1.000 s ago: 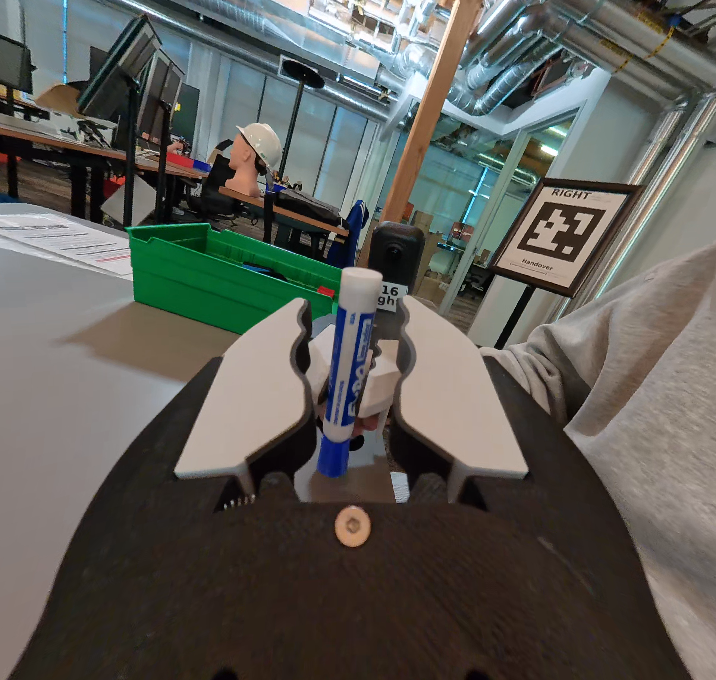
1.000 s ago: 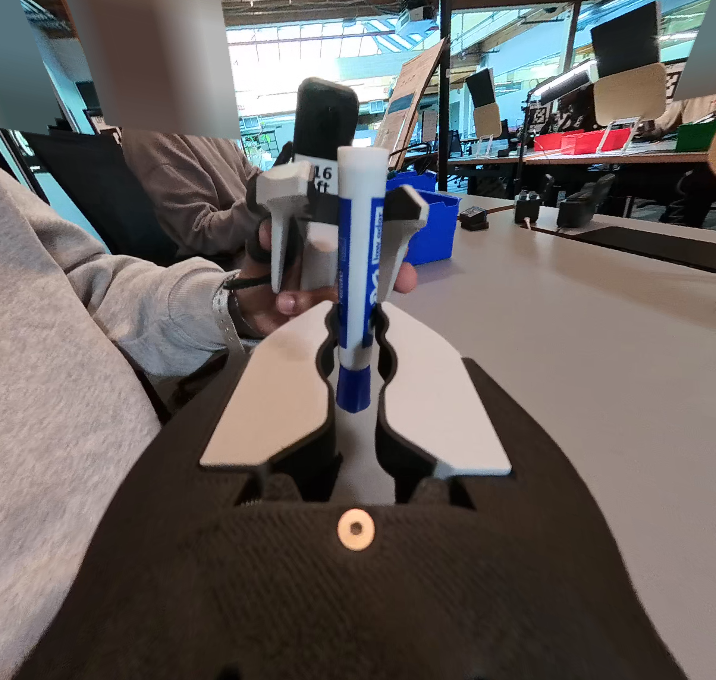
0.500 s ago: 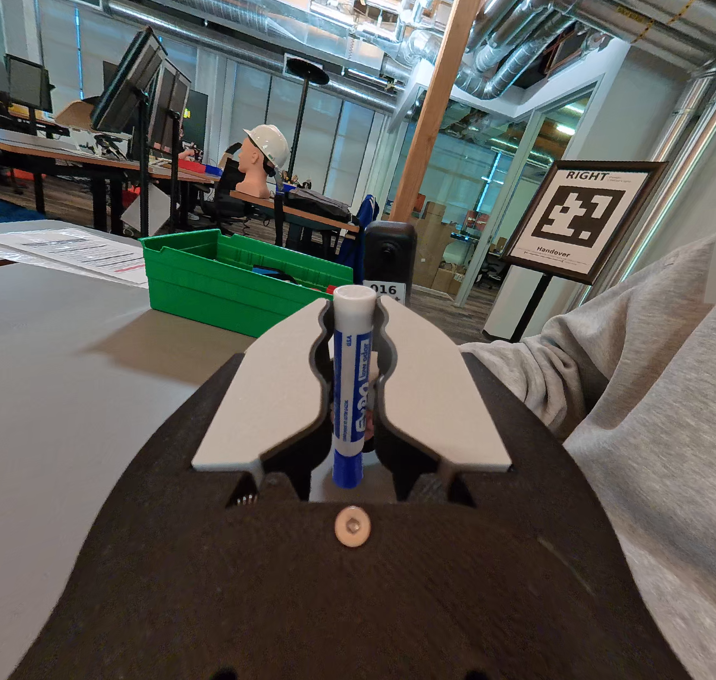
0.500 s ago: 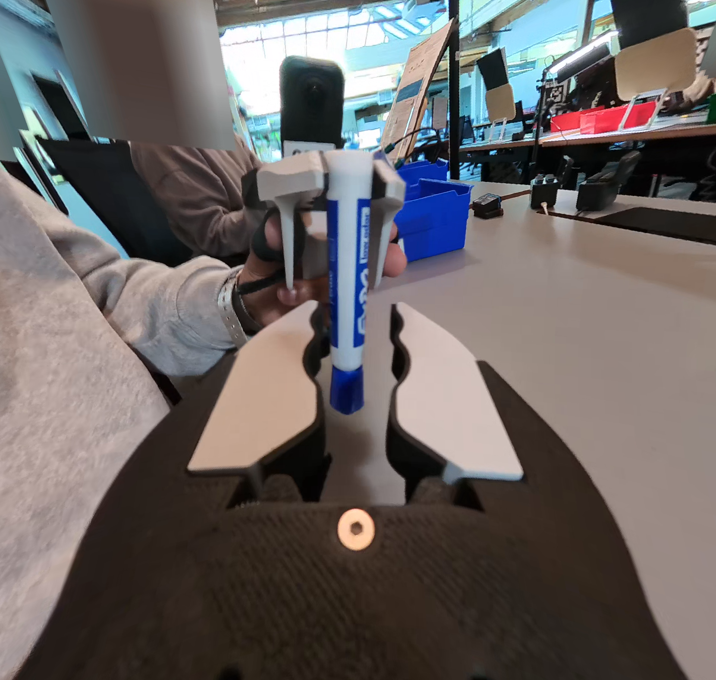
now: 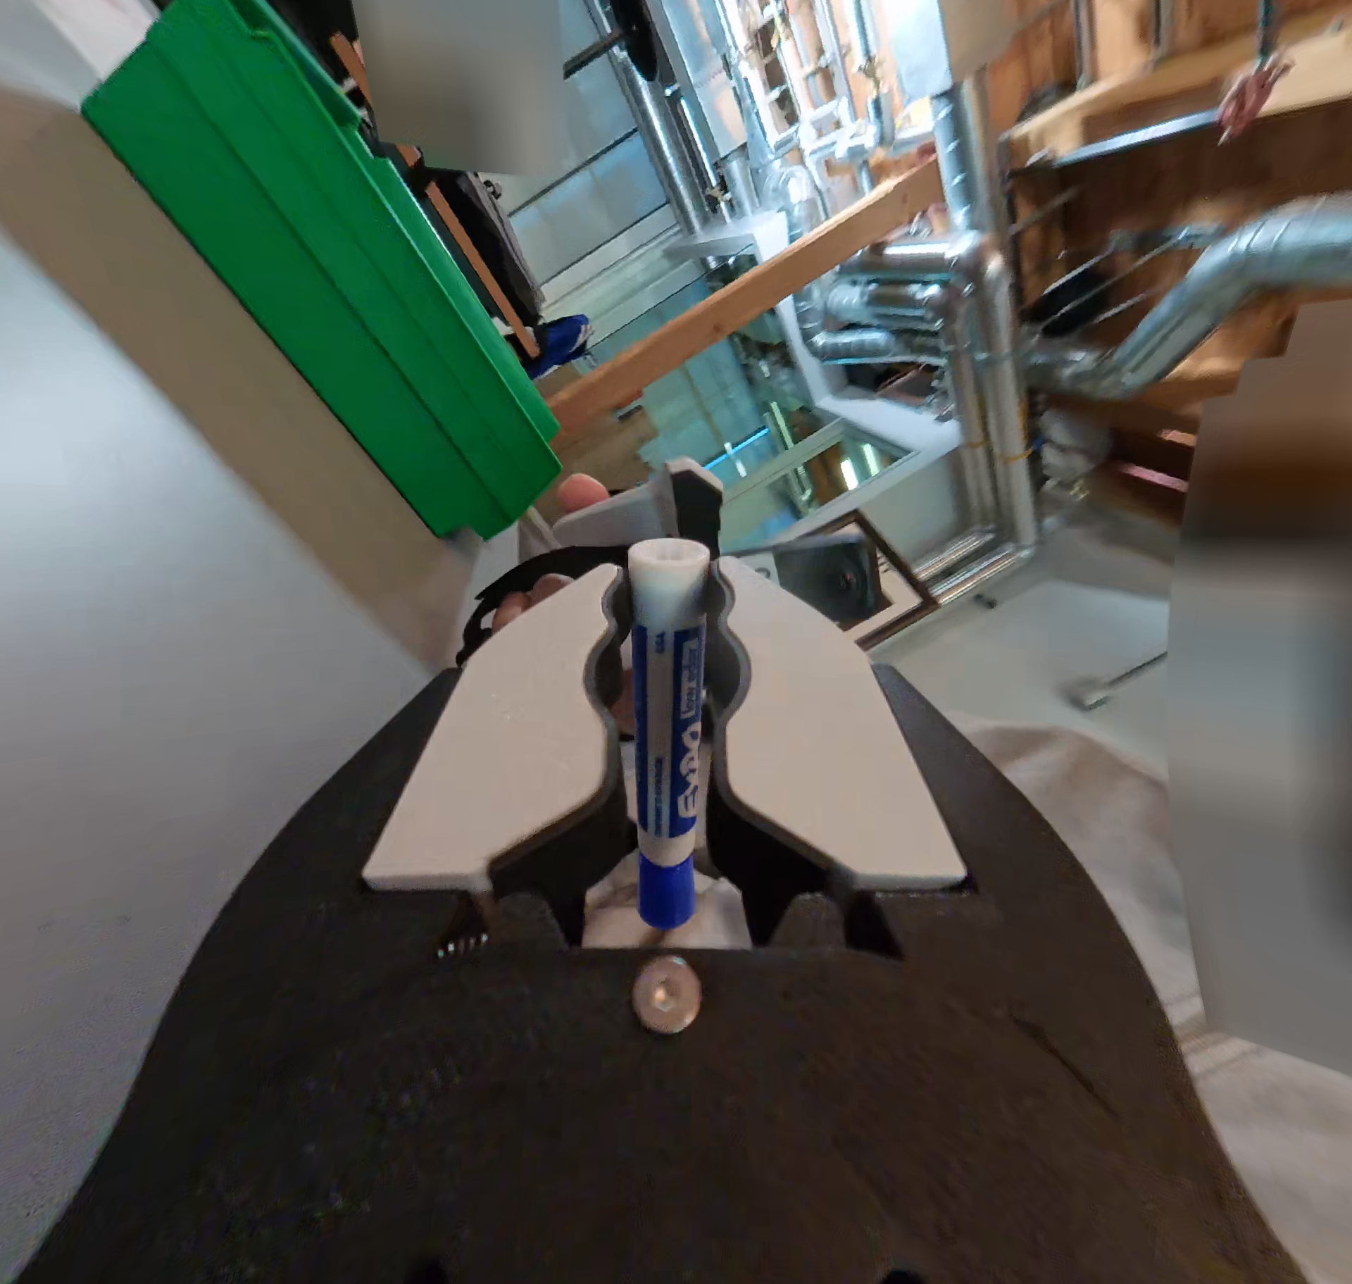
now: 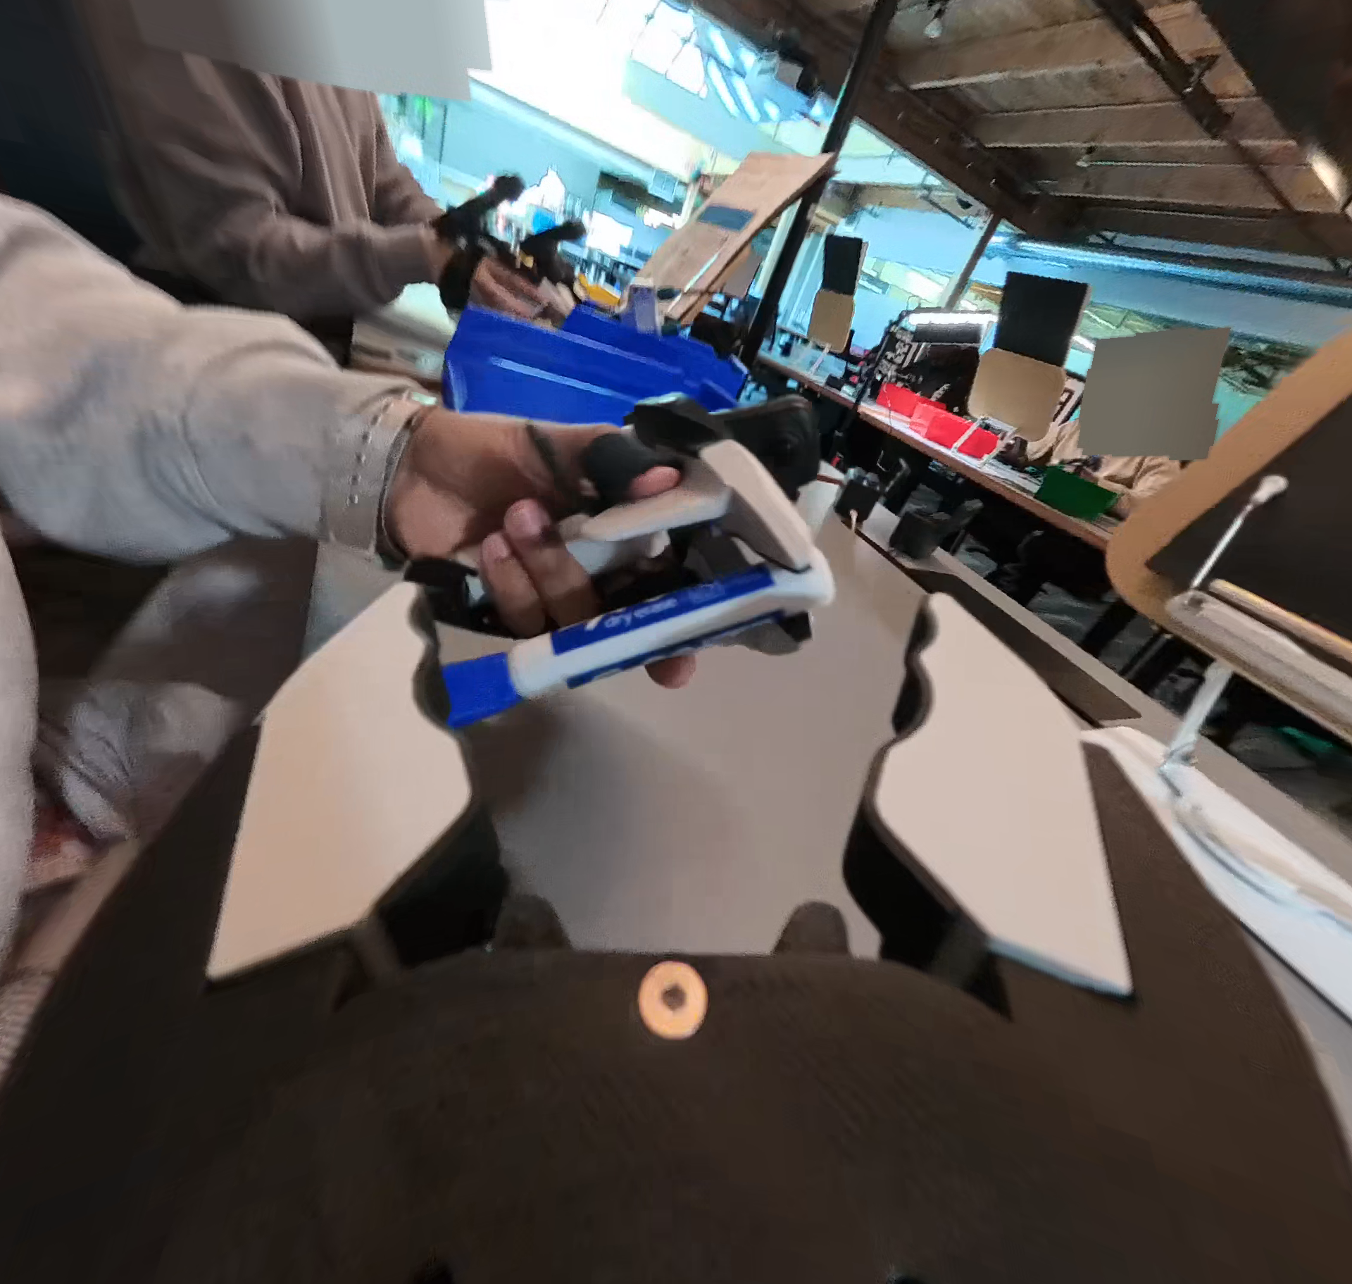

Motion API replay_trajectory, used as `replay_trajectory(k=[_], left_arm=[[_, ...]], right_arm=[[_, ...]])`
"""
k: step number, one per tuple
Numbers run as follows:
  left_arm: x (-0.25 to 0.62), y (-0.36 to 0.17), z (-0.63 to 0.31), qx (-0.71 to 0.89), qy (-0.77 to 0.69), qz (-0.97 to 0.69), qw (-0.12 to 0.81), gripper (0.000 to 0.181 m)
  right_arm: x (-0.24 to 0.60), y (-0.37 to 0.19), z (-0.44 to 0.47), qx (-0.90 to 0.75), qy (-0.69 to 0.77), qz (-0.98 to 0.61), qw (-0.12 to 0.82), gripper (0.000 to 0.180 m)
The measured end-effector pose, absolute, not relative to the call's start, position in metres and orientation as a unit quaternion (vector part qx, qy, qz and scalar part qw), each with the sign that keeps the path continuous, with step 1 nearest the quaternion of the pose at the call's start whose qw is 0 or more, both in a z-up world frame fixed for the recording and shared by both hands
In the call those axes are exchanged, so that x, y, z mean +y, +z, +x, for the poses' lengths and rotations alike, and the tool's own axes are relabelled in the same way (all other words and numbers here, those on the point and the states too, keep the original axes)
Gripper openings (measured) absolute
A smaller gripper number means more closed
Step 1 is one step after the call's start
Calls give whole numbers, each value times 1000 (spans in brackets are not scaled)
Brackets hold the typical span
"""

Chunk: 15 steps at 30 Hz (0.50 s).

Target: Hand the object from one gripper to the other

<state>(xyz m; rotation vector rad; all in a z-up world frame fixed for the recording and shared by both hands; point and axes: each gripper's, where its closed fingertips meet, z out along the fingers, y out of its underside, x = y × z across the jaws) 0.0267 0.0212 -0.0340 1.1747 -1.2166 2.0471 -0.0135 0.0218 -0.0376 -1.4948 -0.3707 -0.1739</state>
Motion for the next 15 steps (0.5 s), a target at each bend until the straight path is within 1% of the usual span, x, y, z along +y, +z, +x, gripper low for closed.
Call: replay_trajectory(k=[4,6,11,15], left_arm=[[22,-38,27,-413,745,437,289,20],[17,-39,24,-420,737,434,303,20],[-1,-41,14,-440,717,417,345,20],[-6,-43,9,-449,707,411,359,21]], right_arm=[[35,-62,-27,-205,-104,-712,664,147],[38,-69,-30,-212,-111,-721,650,148],[37,-68,-37,-214,-88,-716,658,148],[39,-77,-39,-220,-82,-732,640,146]])
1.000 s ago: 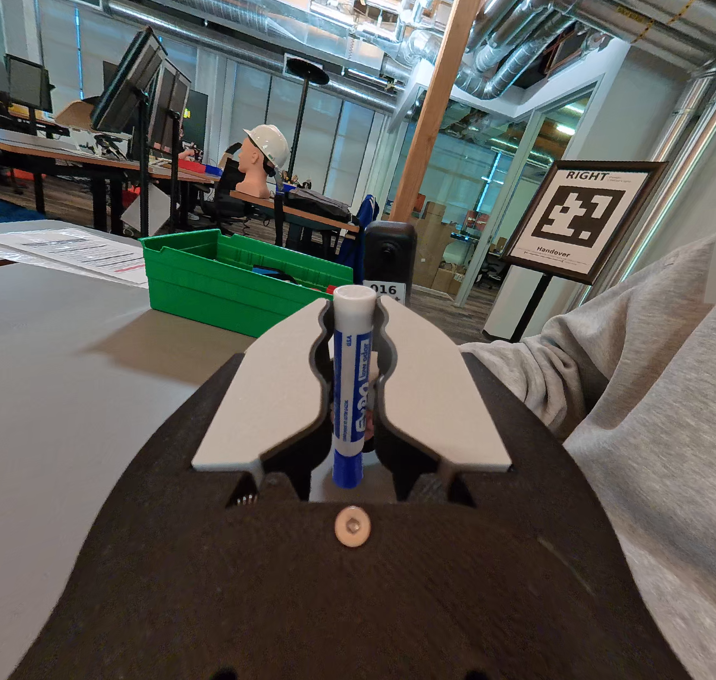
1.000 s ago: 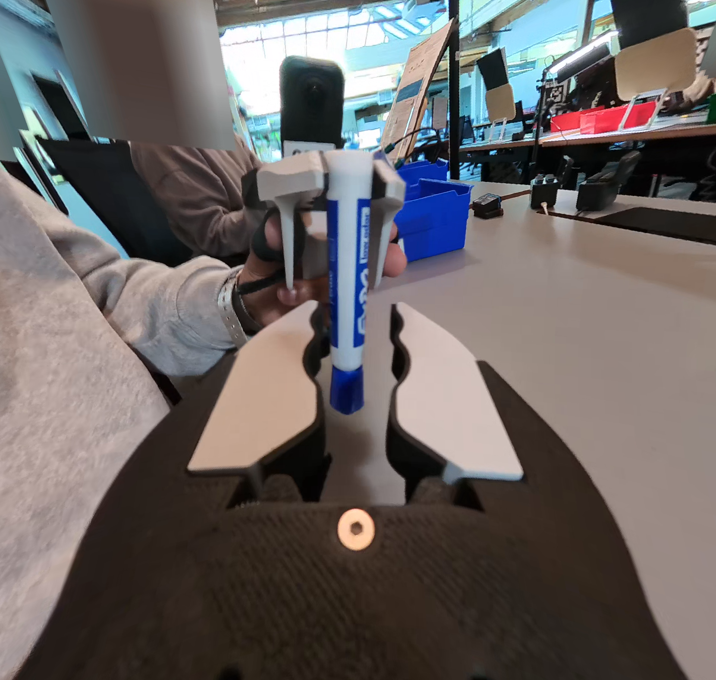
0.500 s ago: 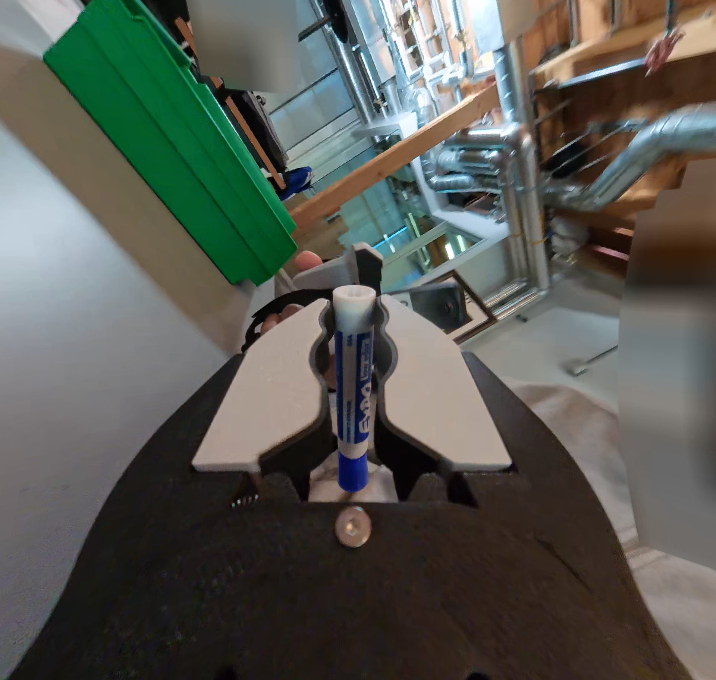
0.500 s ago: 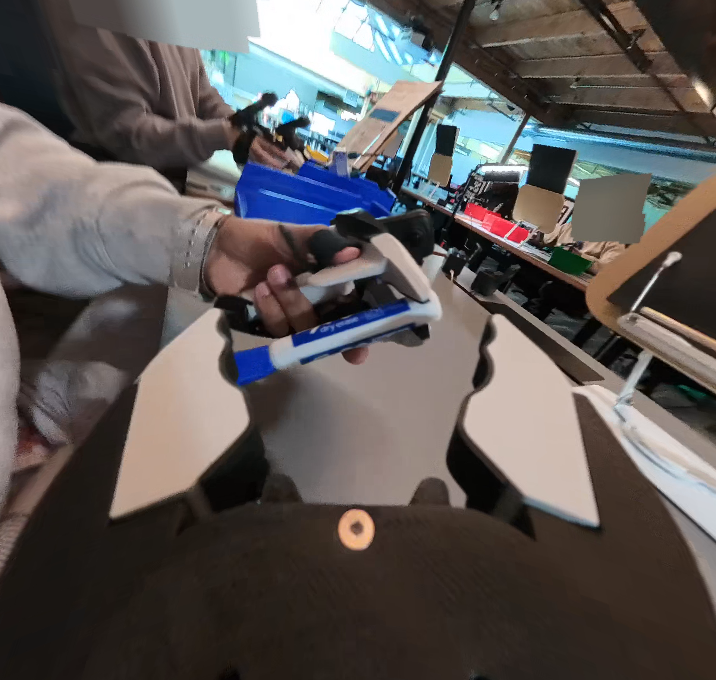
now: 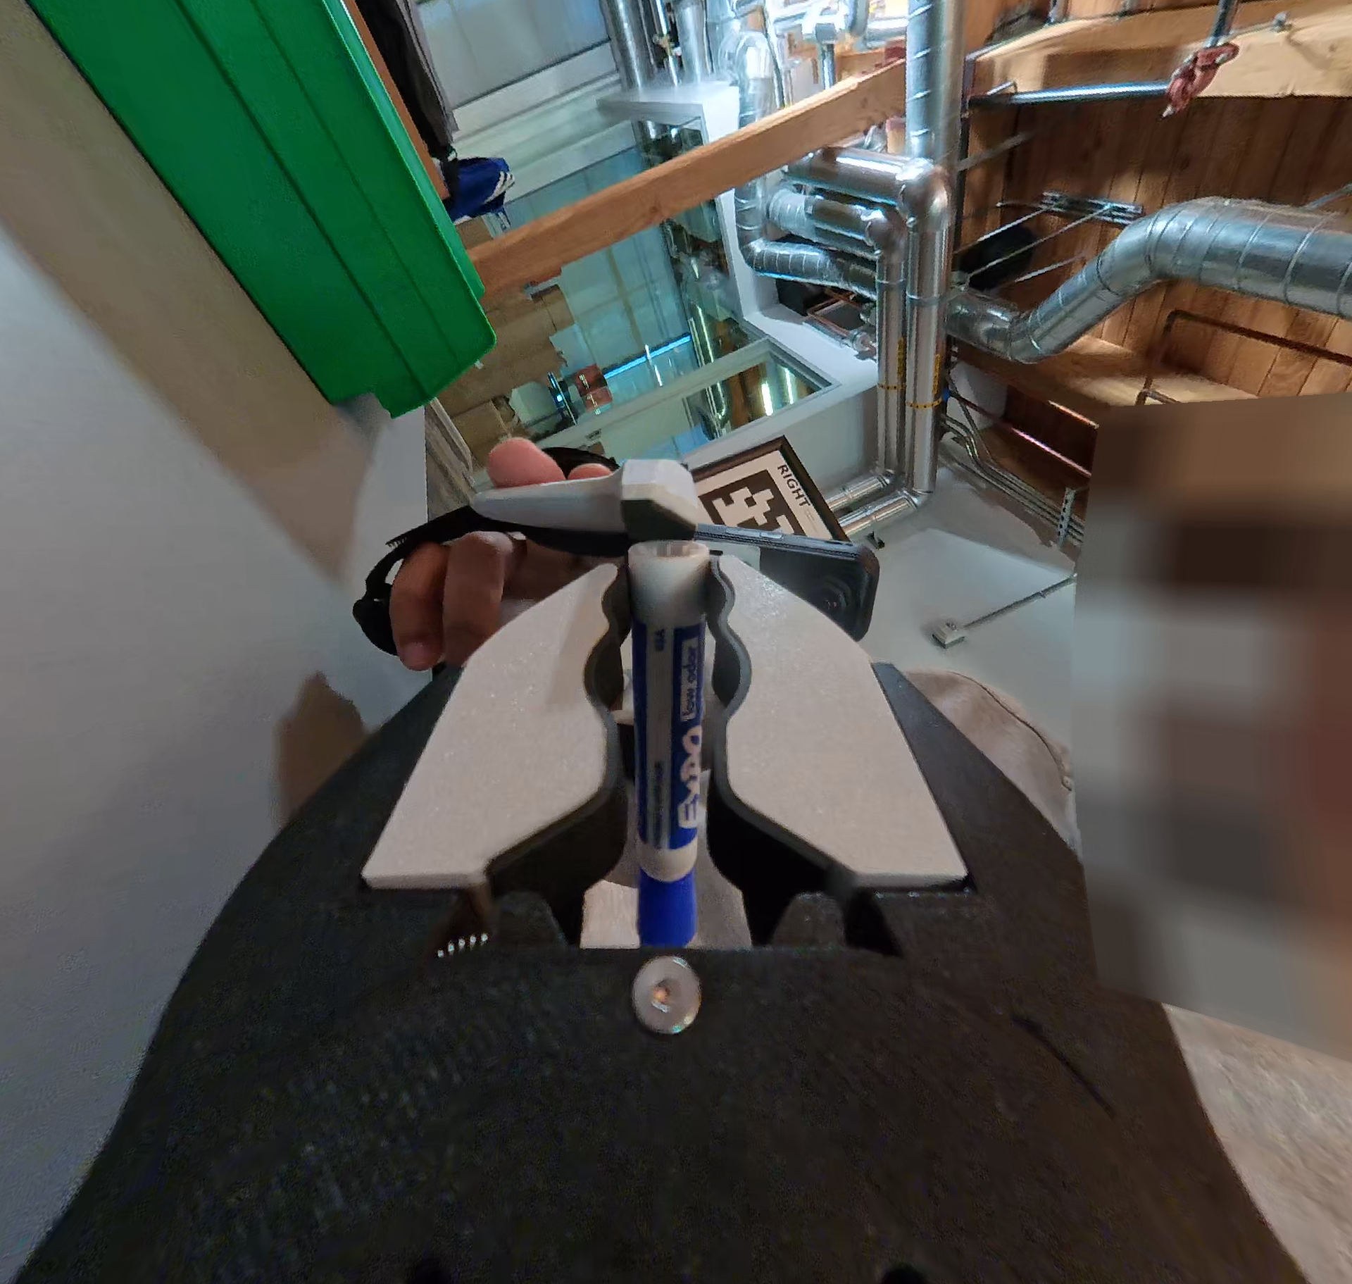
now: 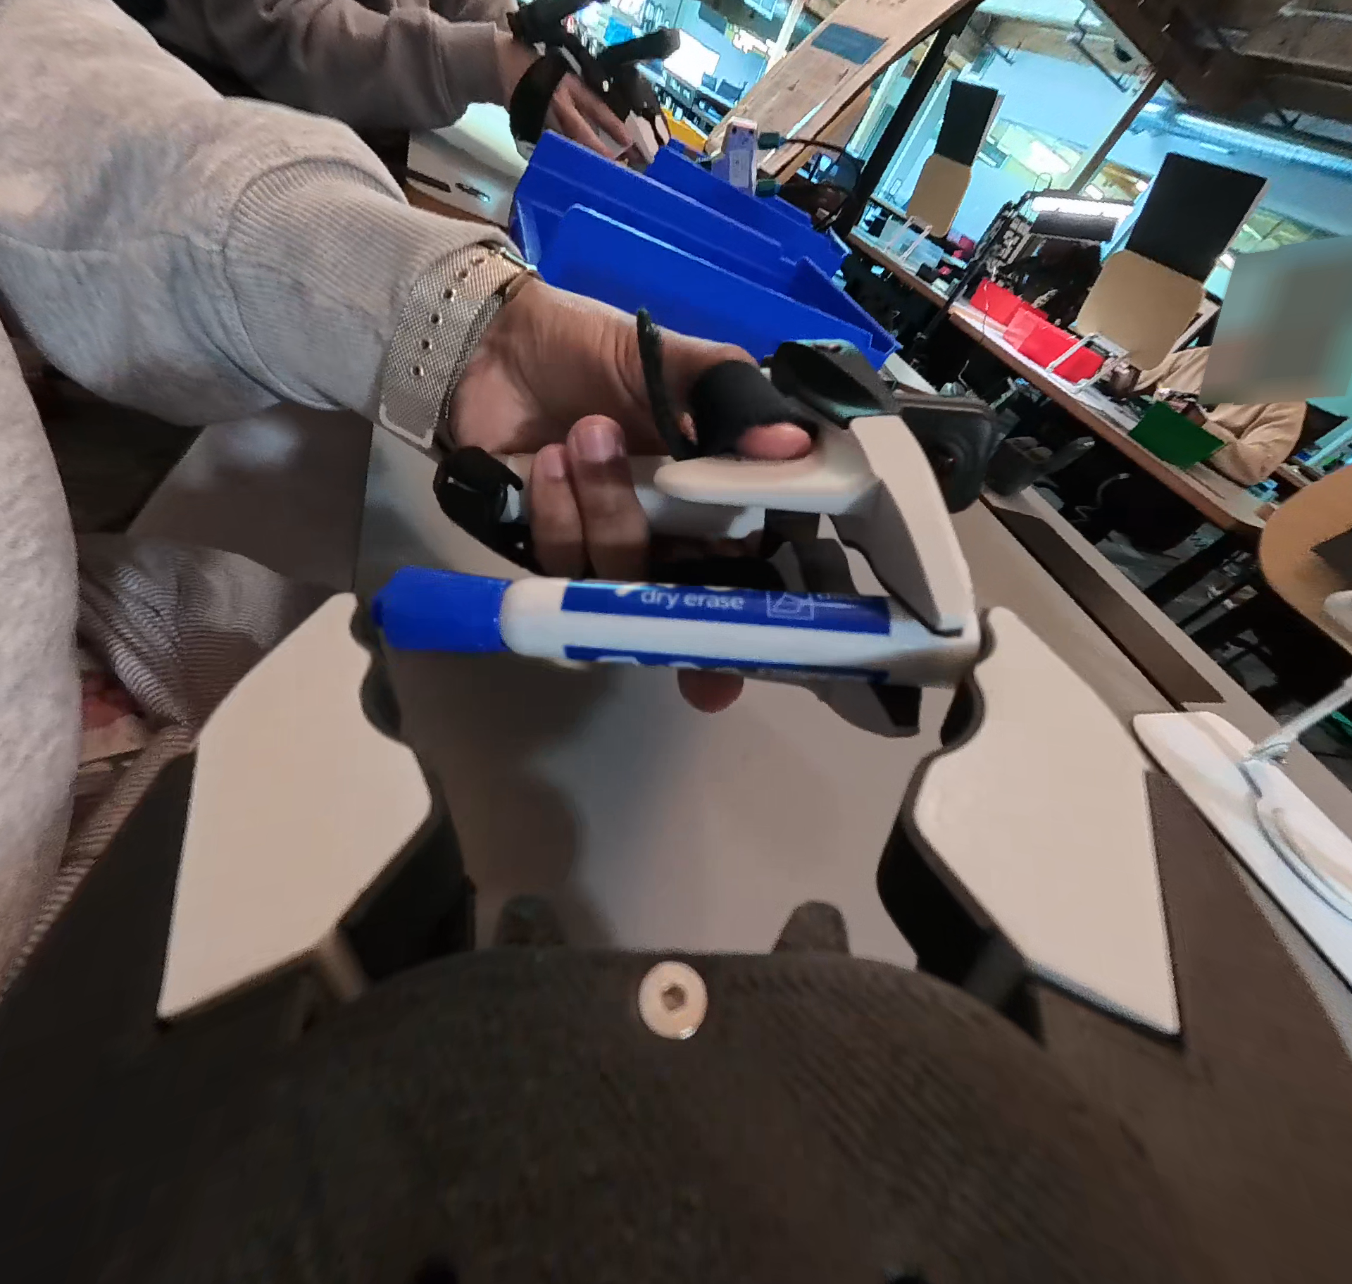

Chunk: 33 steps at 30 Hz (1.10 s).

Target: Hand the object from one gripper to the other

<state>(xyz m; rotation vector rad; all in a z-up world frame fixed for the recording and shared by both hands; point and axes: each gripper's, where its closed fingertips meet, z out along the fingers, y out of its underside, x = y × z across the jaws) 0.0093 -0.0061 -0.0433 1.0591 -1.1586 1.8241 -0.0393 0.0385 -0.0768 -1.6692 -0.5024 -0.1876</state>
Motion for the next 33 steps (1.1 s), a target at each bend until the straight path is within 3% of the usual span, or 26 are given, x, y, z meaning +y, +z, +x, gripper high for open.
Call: replay_trajectory(k=[3,4,6,7,9,13,21,33], left_arm=[[-6,-43,9,-450,709,408,358,20],[-6,-42,9,-450,710,406,358,20],[-8,-40,7,-456,712,400,355,20],[-6,-39,12,-453,720,408,332,20],[-2,-35,16,-448,733,412,304,20],[9,-27,22,-408,755,419,297,20],[13,-19,30,-288,801,426,306,19],[8,-18,27,-286,802,412,325,20]], right_arm=[[37,-76,-36,-221,-92,-734,636,140],[35,-73,-32,-213,-98,-732,639,130],[32,-62,-19,-184,-118,-723,655,87],[30,-58,-19,-183,-112,-717,663,85],[29,-54,-25,-177,-73,-712,676,112],[37,-66,-27,-175,-81,-728,658,146],[44,-65,-23,-181,-174,-723,644,147],[38,-60,-21,-195,-186,-712,648,136]])
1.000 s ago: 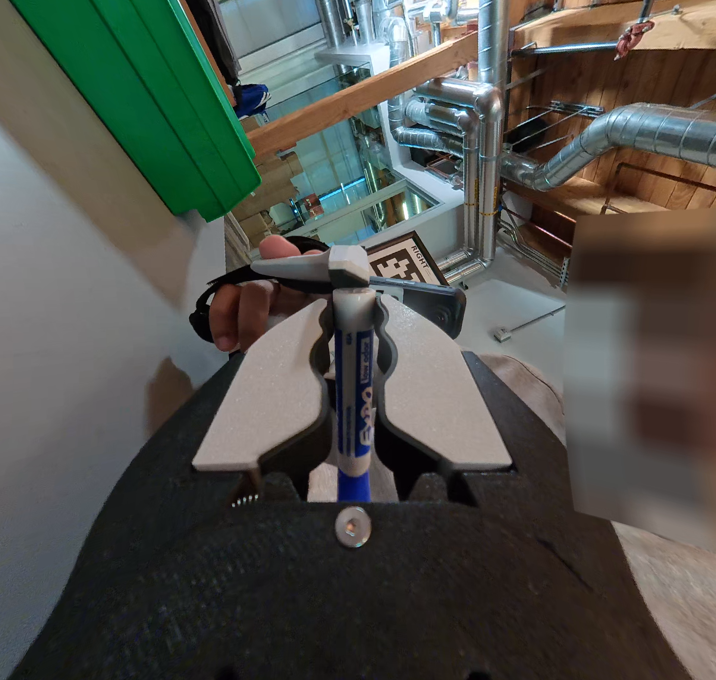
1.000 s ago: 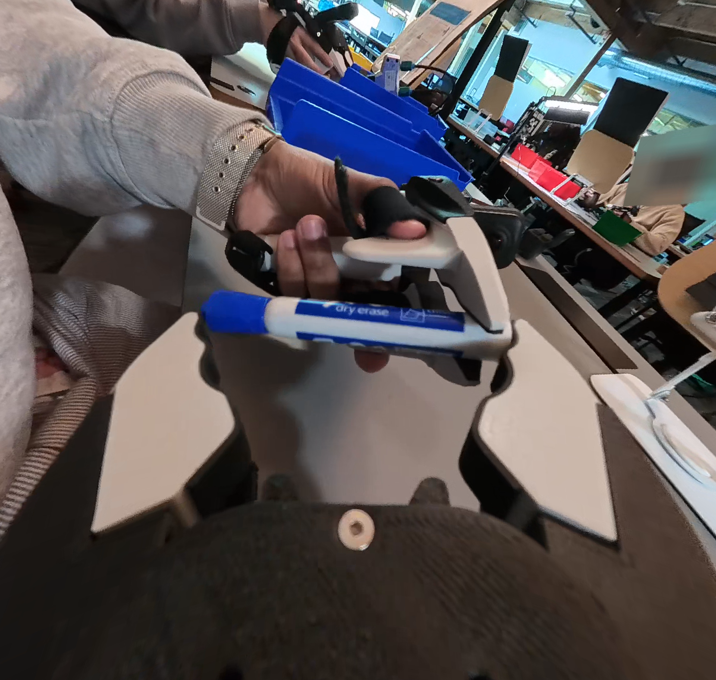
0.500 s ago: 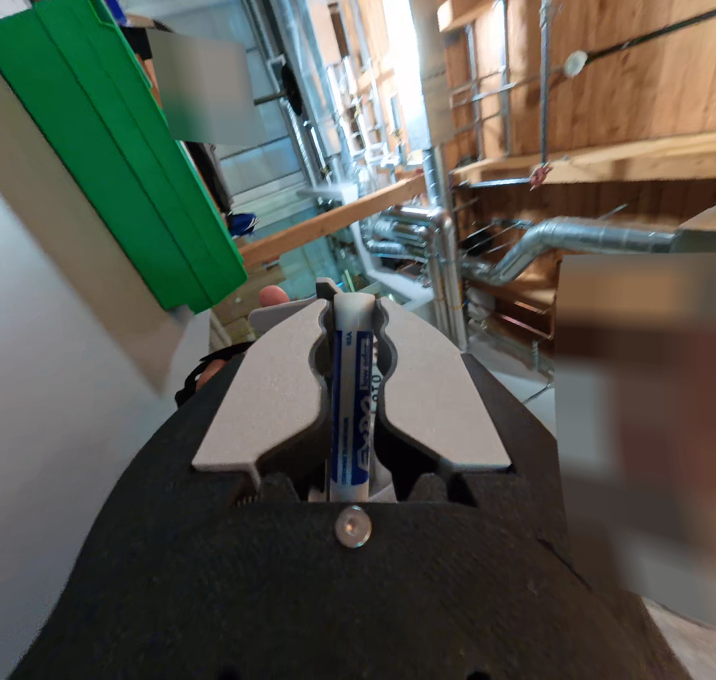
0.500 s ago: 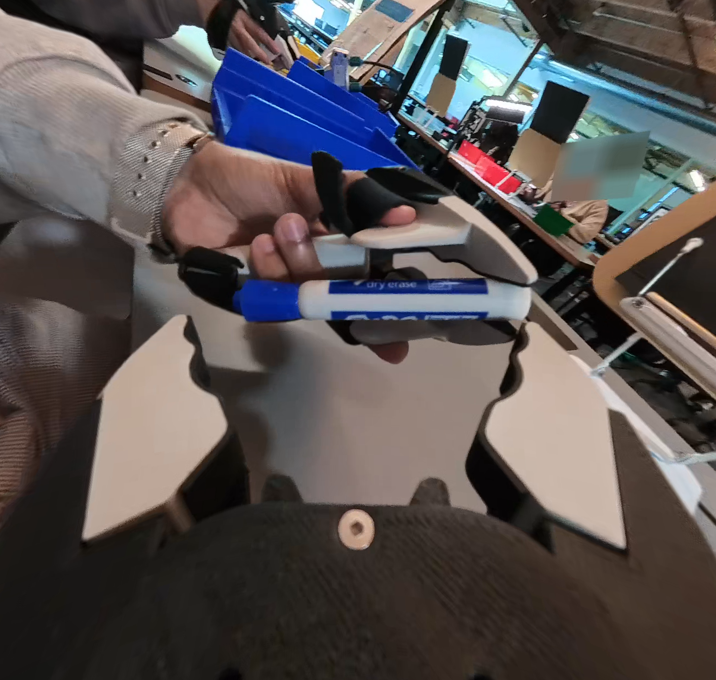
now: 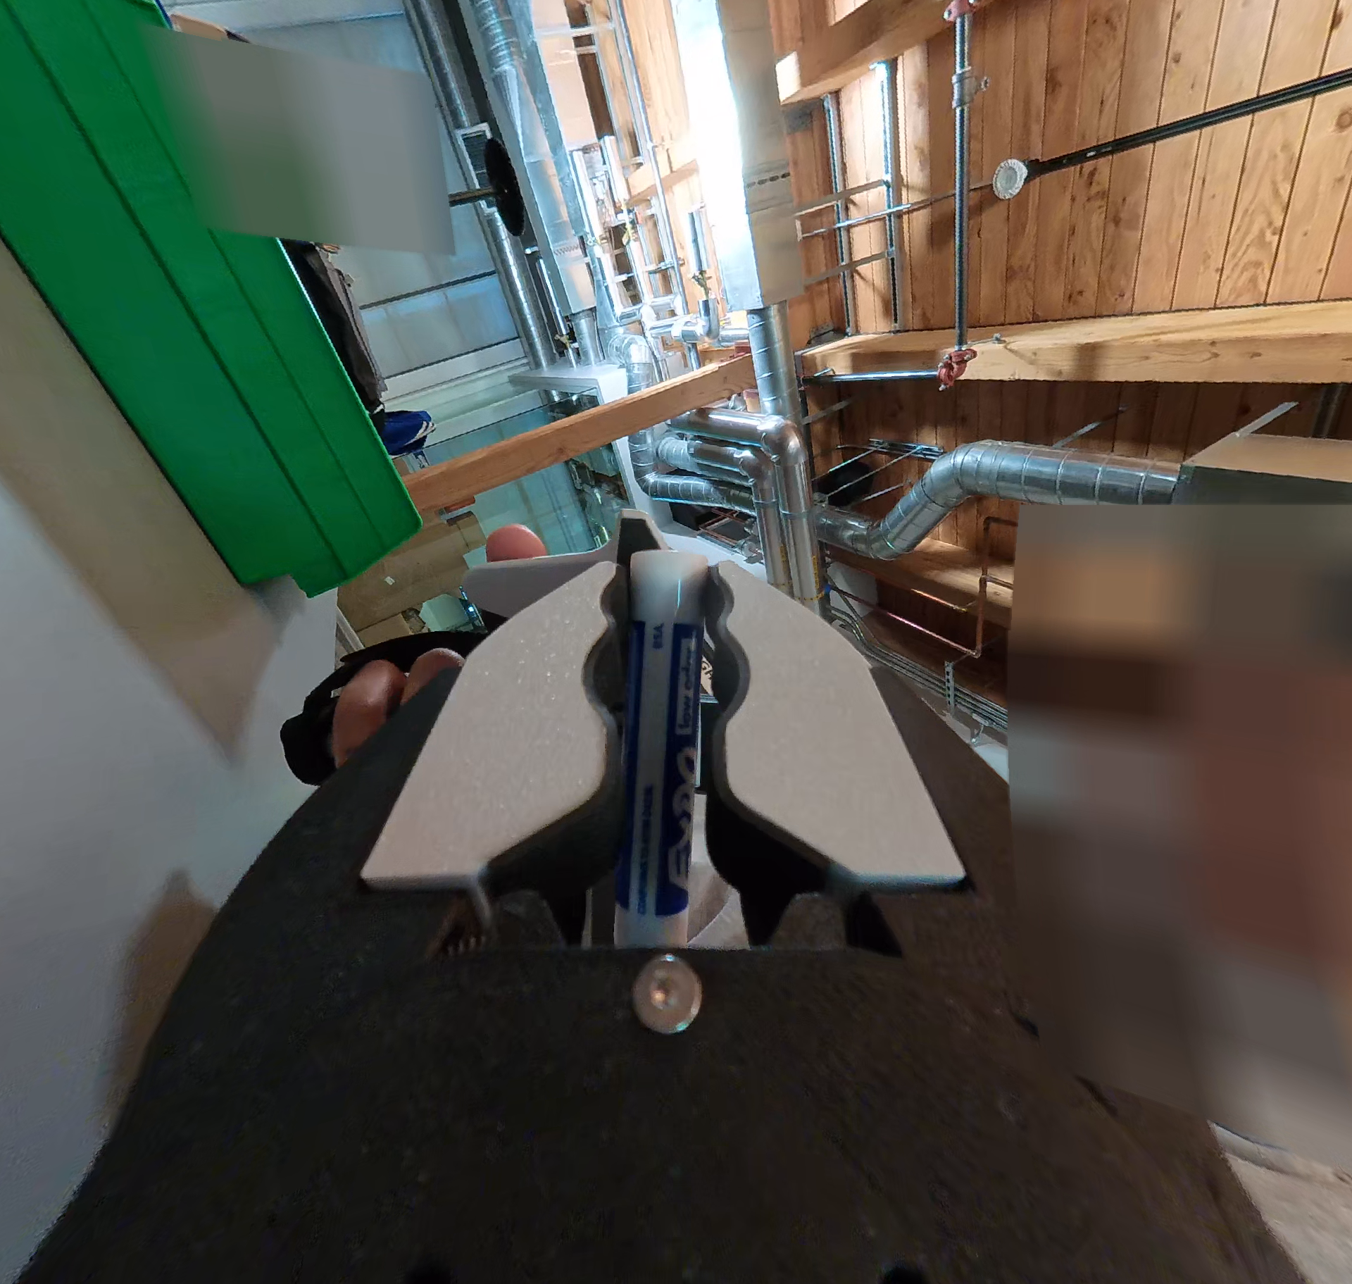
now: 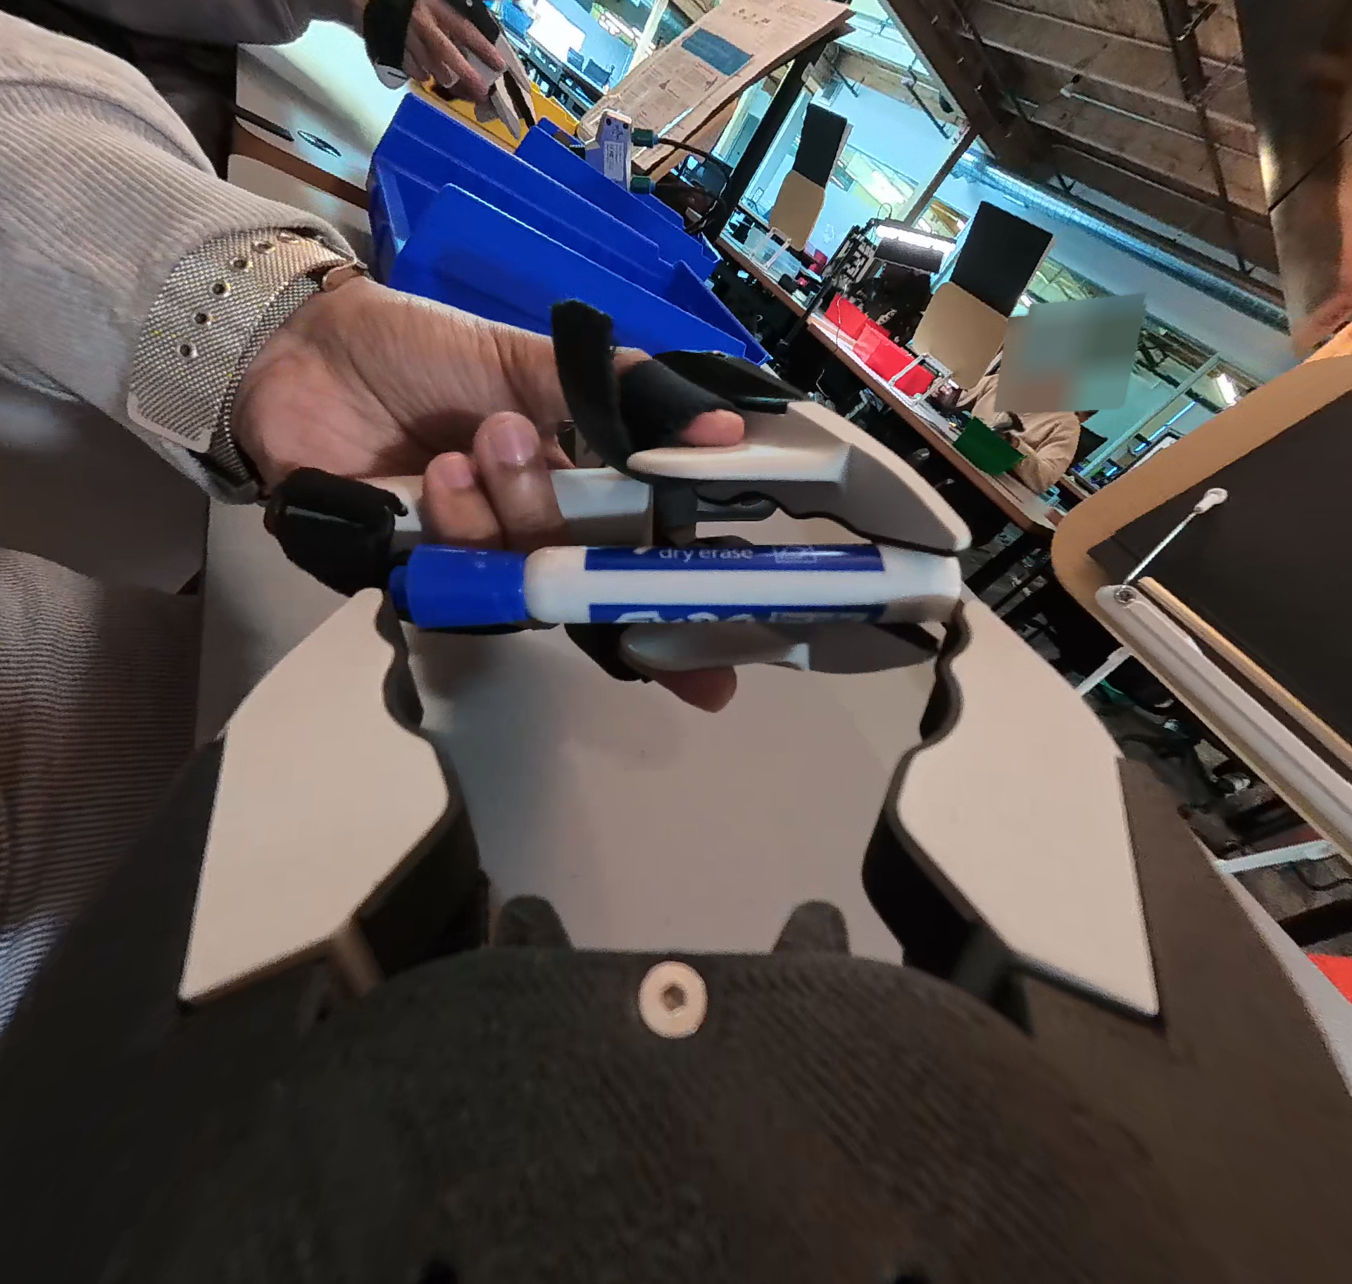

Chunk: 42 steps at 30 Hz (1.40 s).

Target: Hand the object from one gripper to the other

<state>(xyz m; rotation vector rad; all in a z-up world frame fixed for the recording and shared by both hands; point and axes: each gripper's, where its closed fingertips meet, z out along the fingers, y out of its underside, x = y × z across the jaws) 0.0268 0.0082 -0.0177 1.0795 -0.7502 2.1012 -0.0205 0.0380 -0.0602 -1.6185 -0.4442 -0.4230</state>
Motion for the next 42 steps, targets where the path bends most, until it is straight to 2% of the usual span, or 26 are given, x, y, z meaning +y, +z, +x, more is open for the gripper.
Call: replay_trajectory(k=[9,16,26,40,42], left_arm=[[9,-15,26,-283,803,401,338,21],[19,-13,28,-267,809,399,338,20],[19,-17,29,-273,808,404,331,21],[-9,-25,20,-327,775,402,361,22],[-10,-26,20,-331,773,403,363,22]], right_arm=[[35,-58,-22,-203,-176,-712,649,134],[30,-51,-23,-202,-157,-699,668,126],[29,-49,-24,-196,-124,-698,678,147],[29,-59,-29,-219,-128,-718,648,147],[29,-64,-30,-229,-131,-723,638,142]])
